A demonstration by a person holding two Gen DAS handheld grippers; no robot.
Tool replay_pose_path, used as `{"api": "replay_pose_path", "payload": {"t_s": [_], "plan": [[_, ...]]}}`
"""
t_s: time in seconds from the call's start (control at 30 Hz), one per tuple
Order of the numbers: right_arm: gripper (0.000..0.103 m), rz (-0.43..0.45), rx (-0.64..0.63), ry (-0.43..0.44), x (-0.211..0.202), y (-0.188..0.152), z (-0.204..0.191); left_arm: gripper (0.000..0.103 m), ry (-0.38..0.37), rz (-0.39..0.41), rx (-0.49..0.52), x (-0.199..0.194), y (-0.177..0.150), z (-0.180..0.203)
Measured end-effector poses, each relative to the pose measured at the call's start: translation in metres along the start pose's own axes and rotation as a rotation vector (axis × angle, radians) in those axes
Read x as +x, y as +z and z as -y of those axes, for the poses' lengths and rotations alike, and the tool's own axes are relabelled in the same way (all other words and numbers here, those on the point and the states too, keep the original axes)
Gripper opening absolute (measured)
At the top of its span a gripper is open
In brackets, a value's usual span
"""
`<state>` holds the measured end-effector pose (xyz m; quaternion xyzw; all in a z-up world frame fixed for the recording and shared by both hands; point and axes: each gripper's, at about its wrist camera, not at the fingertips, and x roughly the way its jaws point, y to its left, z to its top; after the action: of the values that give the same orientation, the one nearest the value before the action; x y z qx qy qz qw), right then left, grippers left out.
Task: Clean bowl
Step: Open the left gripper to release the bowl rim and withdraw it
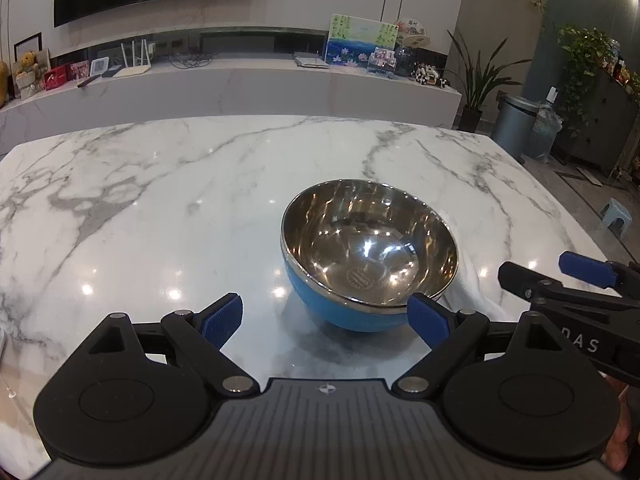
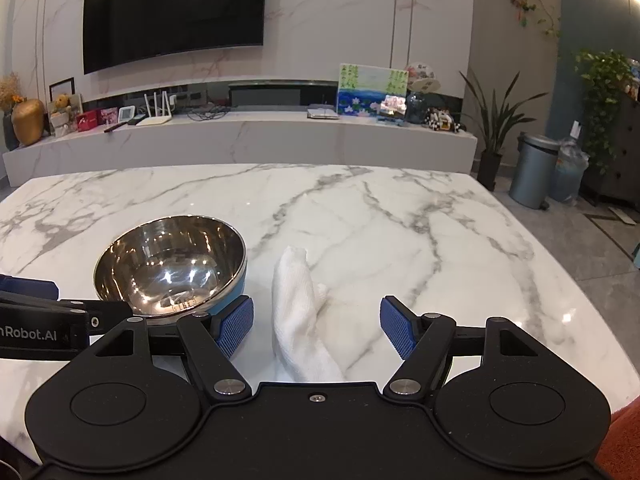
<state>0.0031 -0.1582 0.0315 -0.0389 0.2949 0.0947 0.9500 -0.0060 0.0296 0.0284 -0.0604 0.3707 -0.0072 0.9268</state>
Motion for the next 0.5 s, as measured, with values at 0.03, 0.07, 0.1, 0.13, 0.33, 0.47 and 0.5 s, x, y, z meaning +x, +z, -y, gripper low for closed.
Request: {"api": "replay_pose_path", "payload": {"t_s": [0.03,0.07,0.1,0.13,0.33,0.47,0.5], "plan": [[0.068,-0.001,-0.001,0.001,-0.0002,-0.0002,-0.0003,0.090,0.003,-0.003,-0.001,0.0003,-0.0006,-0.0002],[0.068,-0.002,-0.002,0.001,-0.0002,-0.0002,-0.0006,0.090,0.006,-0.006,-0.001,0.0007,-0.0011,-0.0005],[0.068,-0.003,-0.004,0.000,-0.0001,-0.0001,-0.0009,0.090,0.004,-0.010,-0.005,0.0015,-0.0010,-0.0010],[0.068,-0.006,-0.006,0.003,0.0000,-0.0004,-0.0013,0.090,0.000,-0.015,-0.011,0.0022,-0.0012,-0.0016],[0.068,-0.021,-0.006,0.012,0.0021,-0.0018,-0.0017,0.090,0.000,-0.028,-0.011,0.0047,-0.0024,-0.0015],[0.068,-0.022,-0.011,0.015,0.0018,-0.0023,-0.0023,0.090,0.003,-0.040,-0.010,0.0061,-0.0036,-0.0009],[0.068,-0.022,-0.011,0.015,0.0019,-0.0024,-0.0024,0.090,0.003,-0.043,-0.010,0.0064,-0.0039,-0.0008]]}}
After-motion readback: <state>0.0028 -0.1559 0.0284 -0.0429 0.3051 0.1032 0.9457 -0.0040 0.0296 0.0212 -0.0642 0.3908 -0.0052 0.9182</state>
